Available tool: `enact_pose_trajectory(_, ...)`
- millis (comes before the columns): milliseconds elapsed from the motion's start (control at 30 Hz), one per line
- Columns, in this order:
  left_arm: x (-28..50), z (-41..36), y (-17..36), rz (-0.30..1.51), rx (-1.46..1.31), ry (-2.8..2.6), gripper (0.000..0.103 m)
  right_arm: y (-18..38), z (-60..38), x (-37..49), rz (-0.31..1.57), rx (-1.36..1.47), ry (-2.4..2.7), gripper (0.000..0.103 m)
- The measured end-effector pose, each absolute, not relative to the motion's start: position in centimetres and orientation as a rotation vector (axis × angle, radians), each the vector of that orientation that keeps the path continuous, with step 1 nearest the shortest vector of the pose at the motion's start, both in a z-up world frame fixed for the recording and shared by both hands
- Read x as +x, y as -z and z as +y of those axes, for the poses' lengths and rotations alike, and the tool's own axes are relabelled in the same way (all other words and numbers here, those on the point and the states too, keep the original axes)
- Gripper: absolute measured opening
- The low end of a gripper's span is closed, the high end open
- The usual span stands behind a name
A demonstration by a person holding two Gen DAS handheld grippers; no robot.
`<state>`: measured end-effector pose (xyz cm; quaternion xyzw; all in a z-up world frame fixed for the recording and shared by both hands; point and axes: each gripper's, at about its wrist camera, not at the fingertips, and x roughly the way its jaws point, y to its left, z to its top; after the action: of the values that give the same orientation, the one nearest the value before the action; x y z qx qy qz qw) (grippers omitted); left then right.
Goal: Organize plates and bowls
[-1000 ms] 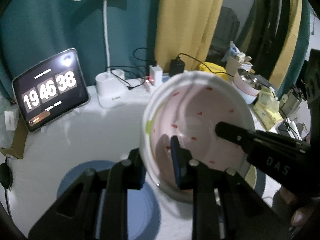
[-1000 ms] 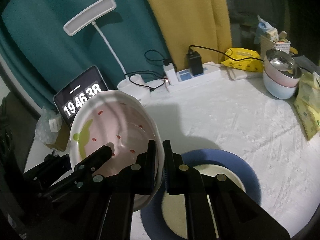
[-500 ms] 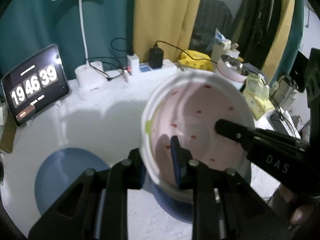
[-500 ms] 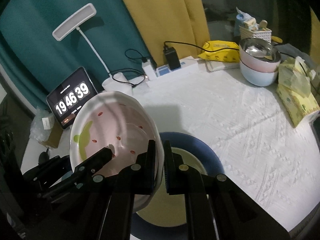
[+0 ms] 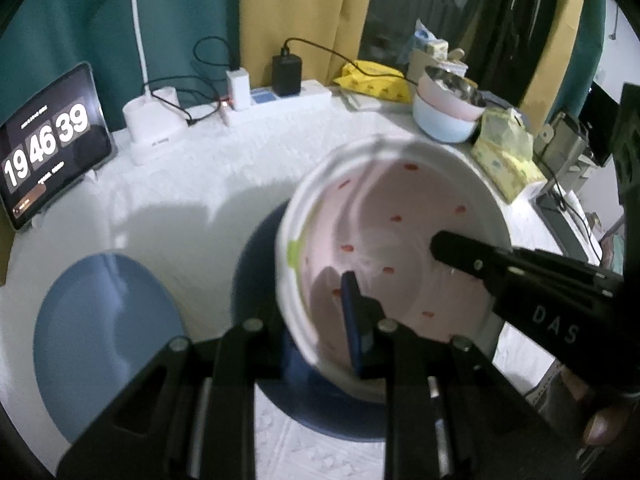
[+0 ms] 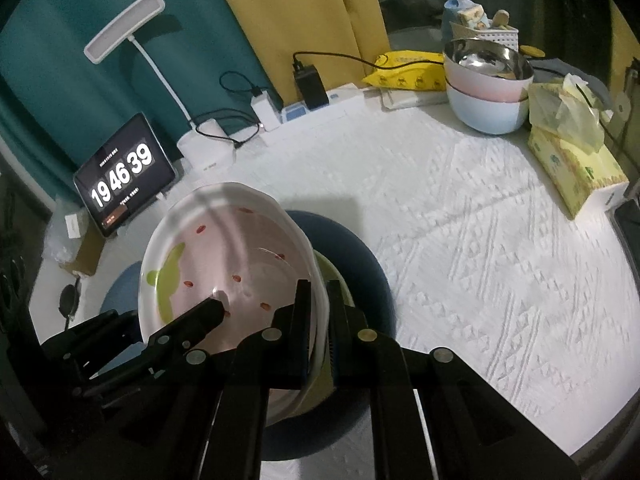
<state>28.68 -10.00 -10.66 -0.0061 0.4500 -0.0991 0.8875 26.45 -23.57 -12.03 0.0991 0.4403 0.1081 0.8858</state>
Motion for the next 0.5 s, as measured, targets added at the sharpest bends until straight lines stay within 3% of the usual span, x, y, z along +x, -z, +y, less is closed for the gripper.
enact_pose_trajectory(500,28.02,-10.55,11.4,0.909,0.023,0.179,0.022,12.51,-23.09,25.93,0.891,0.121,-0.215,0.011)
